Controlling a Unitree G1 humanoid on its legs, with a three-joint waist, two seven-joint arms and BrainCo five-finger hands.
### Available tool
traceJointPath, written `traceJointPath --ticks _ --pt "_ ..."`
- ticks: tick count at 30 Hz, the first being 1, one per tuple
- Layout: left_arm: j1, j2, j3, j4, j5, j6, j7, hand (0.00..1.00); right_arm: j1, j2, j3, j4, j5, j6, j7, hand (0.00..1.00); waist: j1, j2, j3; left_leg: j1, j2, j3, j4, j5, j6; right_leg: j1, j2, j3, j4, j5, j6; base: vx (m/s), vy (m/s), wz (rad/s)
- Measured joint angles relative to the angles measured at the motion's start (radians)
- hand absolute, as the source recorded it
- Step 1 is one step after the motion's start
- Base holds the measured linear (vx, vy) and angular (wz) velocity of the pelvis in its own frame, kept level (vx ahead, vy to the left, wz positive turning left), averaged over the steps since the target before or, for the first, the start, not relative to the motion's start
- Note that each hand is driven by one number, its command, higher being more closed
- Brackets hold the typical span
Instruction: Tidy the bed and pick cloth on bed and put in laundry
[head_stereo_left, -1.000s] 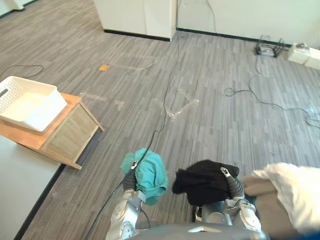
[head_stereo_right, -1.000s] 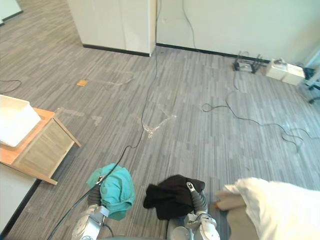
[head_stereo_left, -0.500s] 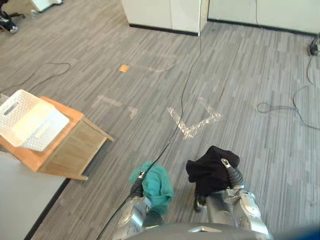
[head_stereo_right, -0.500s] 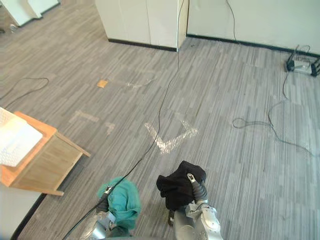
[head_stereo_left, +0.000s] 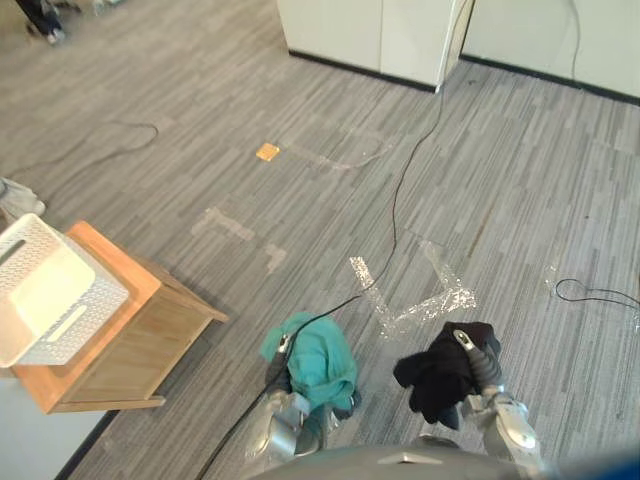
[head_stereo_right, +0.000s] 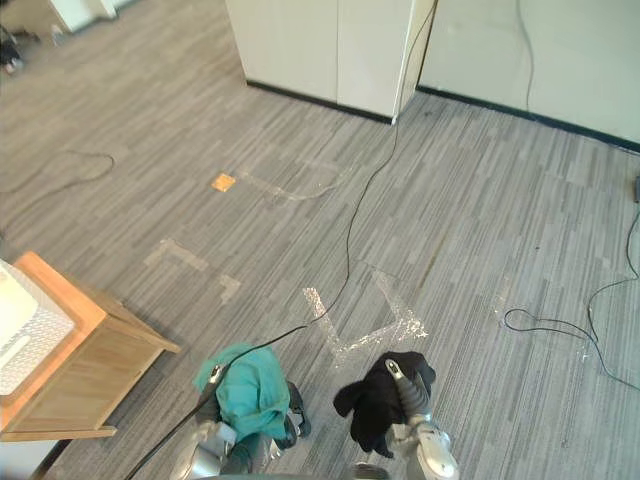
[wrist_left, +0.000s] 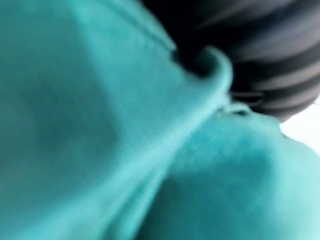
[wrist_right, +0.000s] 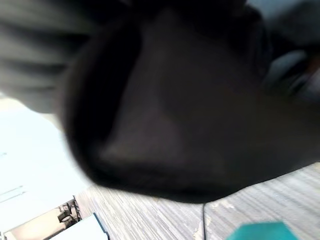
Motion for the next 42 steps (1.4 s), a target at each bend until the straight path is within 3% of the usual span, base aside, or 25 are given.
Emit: traceJointPath --ticks 1,2,3,5,8,11,12,14,15,16,18,19,20,22,23,24,26,29,32,34,35,36,37,40,42 --pt "0.029 0.0 -0.015 -0.027 0.003 -0.002 0.005 1.0 0.03 -0.006 -0.001 -0.012 0.0 -0.01 0.008 1.0 -0.003 0.013 -0.02 0.065 -0.035 -0.014 -0.119 -0.026 0.052 -0.078 -0.033 0.005 0.265 0.09 0.028 0.51 0.266 0.45" --pt "0.039 0.009 -0.015 -0.032 0.003 -0.007 0.005 1.0 0.026 0.001 -0.001 0.009 -0.001 -0.012 0.013 1.0 -0.002 0.002 -0.028 0.099 -0.057 -0.035 -0.136 -0.093 0.028 -0.118 -0.064 0.005 0.395 0.158 0.025 0.52 0.215 0.77" --pt "0.027 0.04 -0.017 -0.021 0.004 -0.005 0.02 1.0 0.021 0.012 0.011 0.037 -0.005 -0.011 0.015 1.0 -0.021 -0.053 -0.035 0.152 -0.107 -0.064 -0.167 -0.114 0.004 -0.206 -0.116 0.033 0.572 0.187 0.015 0.47 0.105 0.84" --pt "0.019 0.05 -0.015 -0.023 0.013 -0.005 0.045 1.0 0.029 0.003 0.03 0.037 -0.02 -0.024 0.021 1.0 -0.036 -0.034 -0.026 0.229 -0.122 -0.153 -0.21 -0.123 0.001 -0.314 -0.117 0.04 0.655 0.115 -0.013 0.57 0.051 1.19" --pt "-0.009 0.047 -0.021 -0.023 0.03 -0.005 0.056 1.0 0.062 0.003 0.031 0.036 -0.02 -0.063 0.013 1.0 -0.065 0.005 -0.014 0.375 -0.137 -0.306 -0.298 -0.125 -0.019 -0.442 -0.121 0.033 0.544 0.008 -0.014 0.59 -0.032 1.48" --pt "-0.049 0.057 -0.023 -0.018 0.036 -0.006 0.058 1.0 0.09 0.003 0.037 0.038 -0.02 -0.081 -0.002 1.0 -0.083 0.026 -0.004 0.466 -0.125 -0.453 -0.308 -0.155 -0.074 -0.504 -0.105 0.071 0.211 0.006 -0.02 0.61 -0.204 1.53" --pt "-0.057 0.063 -0.023 0.004 0.039 -0.007 0.058 1.0 0.092 0.003 0.038 0.04 -0.019 -0.096 -0.012 1.0 -0.083 0.033 -0.001 0.5 -0.107 -0.508 -0.305 -0.182 -0.12 -0.508 -0.082 0.124 -0.049 0.095 -0.022 0.67 -0.362 1.5" --pt "-0.054 0.081 -0.022 0.017 0.028 -0.007 0.059 1.0 0.102 0.005 0.044 0.038 -0.02 -0.099 -0.013 1.0 -0.081 0.016 -0.006 0.544 -0.086 -0.543 -0.294 -0.239 -0.176 -0.51 -0.077 0.196 -0.237 0.201 -0.013 0.62 -0.45 1.47" --pt "-0.037 0.091 -0.021 0.024 0.019 -0.008 0.06 1.0 0.118 0.005 0.055 0.039 -0.02 -0.099 -0.013 1.0 -0.087 0.02 -0.008 0.572 -0.058 -0.577 -0.265 -0.305 -0.19 -0.515 -0.067 0.215 -0.156 0.305 -0.021 0.54 -0.46 1.21" --pt "-0.033 0.078 -0.021 0.045 0.018 -0.007 0.061 1.0 0.113 -0.007 0.054 0.041 -0.02 -0.099 -0.014 1.0 -0.086 0.051 -0.005 0.584 -0.027 -0.592 -0.251 -0.326 -0.205 -0.533 -0.045 0.206 -0.07 0.252 -0.041 0.41 -0.362 0.7" --pt "-0.002 0.071 -0.013 0.05 -0.009 -0.009 0.056 1.0 0.077 -0.033 0.054 0.028 -0.028 -0.1 -0.011 1.0 -0.057 0.068 -0.015 0.592 0.018 -0.591 -0.202 -0.314 -0.223 -0.601 -0.039 0.198 0.158 0.083 -0.078 0.47 -0.424 0.25" --pt "0.015 0.059 -0.002 0.065 -0.023 -0.009 0.052 1.0 0.051 -0.043 0.056 0.032 -0.029 -0.099 -0.011 1.0 -0.058 0.088 -0.022 0.569 0.047 -0.594 -0.138 -0.305 -0.226 -0.594 -0.033 0.154 0.201 0.022 -0.102 0.57 -0.504 0.39" --pt "0.026 0.051 0.004 0.072 -0.038 -0.006 0.049 1.0 0.043 -0.046 0.055 0.032 -0.029 -0.099 -0.011 1.0 -0.058 0.1 -0.029 0.54 0.068 -0.601 -0.084 -0.293 -0.225 -0.58 -0.025 0.125 0.201 0.003 -0.113 0.56 -0.492 0.67" --pt "0.024 0.042 0.039 0.089 -0.099 0.004 0.024 1.0 0.017 -0.044 0.055 0.059 -0.029 -0.098 -0.005 1.0 -0.059 0.101 -0.03 0.381 0.138 -0.597 0.216 -0.14 -0.24 -0.461 0.002 0.034 0.114 -0.034 -0.134 0.4 -0.414 1.0" --pt "0.025 0.043 0.048 0.089 -0.101 0.007 0.013 1.0 0.013 -0.044 0.055 0.062 -0.029 -0.098 -0.005 1.0 -0.056 0.101 -0.03 0.334 0.16 -0.576 0.301 -0.141 -0.241 -0.414 0.011 0.009 0.075 -0.034 -0.136 0.36 -0.371 1.0" --pt "0.03 0.044 0.068 0.087 -0.097 0.011 -0.008 1.0 0.014 -0.044 0.052 0.066 -0.029 -0.098 -0.004 1.0 -0.044 0.092 -0.024 0.275 0.176 -0.523 0.415 -0.153 -0.232 -0.324 0.022 -0.026 -0.001 -0.032 -0.143 0.35 -0.3 0.8" --pt "0.037 0.046 0.08 0.082 -0.096 0.015 -0.026 1.0 0.017 -0.044 0.043 0.067 -0.029 -0.1 0.0 1.0 -0.022 0.072 -0.021 0.205 0.151 -0.441 0.436 -0.166 -0.231 -0.215 0.022 -0.074 -0.103 -0.034 -0.153 0.32 -0.239 0.64" --pt "0.066 0.039 0.083 0.03 -0.096 0.022 -0.027 1.0 0.015 -0.048 0.022 0.066 -0.03 -0.123 0.017 1.0 -0.013 0.076 -0.02 0.117 0.092 -0.287 0.234 -0.18 -0.228 -0.088 0.023 -0.159 -0.225 -0.025 -0.14 0.33 -0.13 0.61" --pt "0.066 0.013 0.092 -0.004 -0.095 0.024 -0.024 1.0 0.028 -0.052 0.019 0.056 -0.038 -0.123 0.02 1.0 -0.012 0.071 -0.02 0.098 0.042 -0.046 -0.043 -0.14 -0.211 0.042 0.026 -0.271 -0.33 -0.001 -0.093 0.39 -0.063 0.89" --pt "0.07 -0.009 0.091 -0.005 -0.091 0.026 -0.023 1.0 0.037 -0.073 0.031 0.043 -0.039 -0.123 0.017 1.0 -0.005 0.086 -0.029 0.112 0.024 0.103 -0.195 -0.043 -0.158 0.108 0.041 -0.319 -0.365 -0.001 -0.046 0.42 -0.027 0.77" --pt "0.076 -0.011 0.092 -0.003 -0.086 0.028 -0.023 1.0 0.036 -0.079 0.033 0.041 -0.039 -0.122 0.01 1.0 0.007 0.092 -0.034 0.127 0.019 0.154 -0.234 0.025 -0.028 0.147 0.051 -0.334 -0.374 -0.023 -0.01 0.35 0.037 0.6" --pt "0.075 -0.005 0.103 0.013 -0.086 0.037 -0.024 1.0 0.029 -0.075 0.034 0.046 -0.039 -0.116 -0.005 1.0 0.019 0.065 -0.057 0.129 -0.026 0.148 -0.231 -0.011 0.03 0.171 0.025 -0.345 -0.37 -0.041 0.017 0.37 0.052 0.59" --pt "0.075 -0.008 0.106 0.023 -0.086 0.042 -0.024 1.0 0.028 -0.074 0.034 0.042 -0.039 -0.116 -0.008 1.0 0.02 0.054 -0.071 0.124 -0.041 0.139 -0.233 -0.027 0.03 0.162 0.013 -0.342 -0.355 -0.041 0.018 0.4 0.088 0.57" --pt "0.059 -0.012 0.122 0.026 -0.076 0.047 -0.025 1.0 -0.012 -0.075 0.052 0.025 -0.04 -0.103 -0.008 1.0 0.031 0.041 -0.079 0.143 -0.082 0.089 -0.226 -0.07 0.048 0.061 -0.086 -0.264 -0.033 -0.038 0.028 0.45 0.164 0.54" --pt "0.053 0.012 0.132 0.028 -0.047 0.047 -0.024 1.0 -0.021 -0.066 0.097 -0.002 -0.049 -0.094 -0.008 1.0 0.026 0.022 -0.071 0.22 -0.123 0.009 -0.242 -0.088 0.029 -0.048 -0.141 -0.15 0.381 -0.001 0.039 0.49 0.099 0.88"
